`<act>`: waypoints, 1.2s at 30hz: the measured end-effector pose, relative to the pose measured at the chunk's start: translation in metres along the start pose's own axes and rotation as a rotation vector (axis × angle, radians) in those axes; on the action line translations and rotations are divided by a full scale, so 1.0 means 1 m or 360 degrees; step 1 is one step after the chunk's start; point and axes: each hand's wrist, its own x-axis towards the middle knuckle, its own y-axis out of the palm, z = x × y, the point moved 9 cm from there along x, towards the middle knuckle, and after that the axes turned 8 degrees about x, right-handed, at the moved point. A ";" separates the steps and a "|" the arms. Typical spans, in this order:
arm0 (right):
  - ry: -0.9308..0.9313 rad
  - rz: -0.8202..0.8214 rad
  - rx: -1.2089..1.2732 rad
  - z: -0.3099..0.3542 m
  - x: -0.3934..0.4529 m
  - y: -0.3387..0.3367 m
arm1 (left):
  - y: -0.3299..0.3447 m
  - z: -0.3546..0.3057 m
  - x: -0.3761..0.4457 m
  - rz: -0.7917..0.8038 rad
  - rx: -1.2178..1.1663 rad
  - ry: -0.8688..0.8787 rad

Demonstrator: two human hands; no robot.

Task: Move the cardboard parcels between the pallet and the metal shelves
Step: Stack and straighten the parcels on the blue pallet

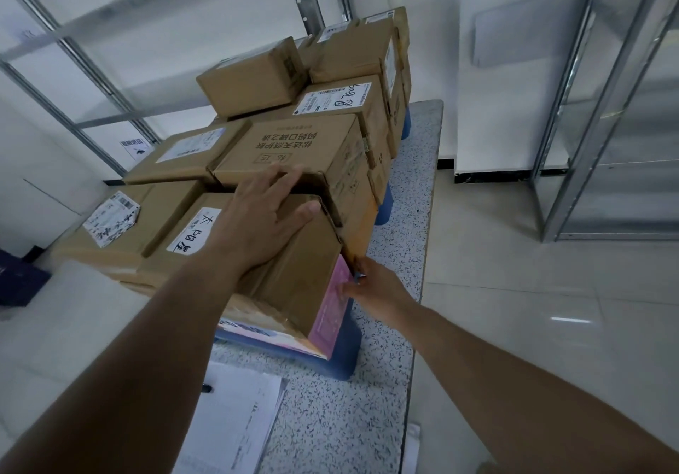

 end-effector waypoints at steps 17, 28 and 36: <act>-0.0069 -0.0200 0.0009 0.025 0.084 -0.119 | -0.038 -0.023 0.068 -0.0152 -0.0235 -0.0129; 0.0339 0.0100 0.0538 0.019 0.166 -0.137 | -0.006 -0.048 0.173 0.0120 -0.0178 -0.0313; 0.0409 0.0238 0.0520 0.021 0.185 -0.125 | 0.001 -0.039 0.184 0.0066 0.0001 -0.0322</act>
